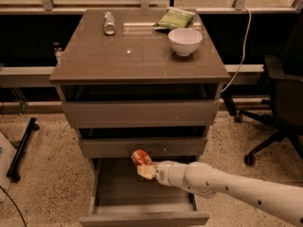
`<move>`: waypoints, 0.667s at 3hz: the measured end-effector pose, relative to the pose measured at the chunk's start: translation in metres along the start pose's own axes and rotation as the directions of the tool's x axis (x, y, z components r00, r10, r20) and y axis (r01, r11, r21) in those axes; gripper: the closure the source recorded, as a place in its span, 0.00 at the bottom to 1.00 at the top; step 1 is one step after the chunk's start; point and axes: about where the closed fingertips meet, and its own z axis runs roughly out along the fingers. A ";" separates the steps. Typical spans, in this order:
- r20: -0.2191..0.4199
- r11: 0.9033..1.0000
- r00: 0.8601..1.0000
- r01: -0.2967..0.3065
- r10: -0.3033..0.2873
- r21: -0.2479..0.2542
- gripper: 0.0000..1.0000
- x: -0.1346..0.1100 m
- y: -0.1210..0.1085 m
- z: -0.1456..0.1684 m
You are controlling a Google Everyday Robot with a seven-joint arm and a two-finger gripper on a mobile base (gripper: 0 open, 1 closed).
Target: Place coke can into bottom drawer
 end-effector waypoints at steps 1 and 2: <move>-0.006 1.000 1.000 -0.020 0.020 -0.009 1.00 0.010 -0.002 0.006; -0.024 1.000 0.999 -0.022 0.022 -0.002 1.00 0.015 -0.002 0.013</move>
Offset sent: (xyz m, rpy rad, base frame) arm -0.0044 0.0134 -0.0296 -0.0229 0.0560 0.0002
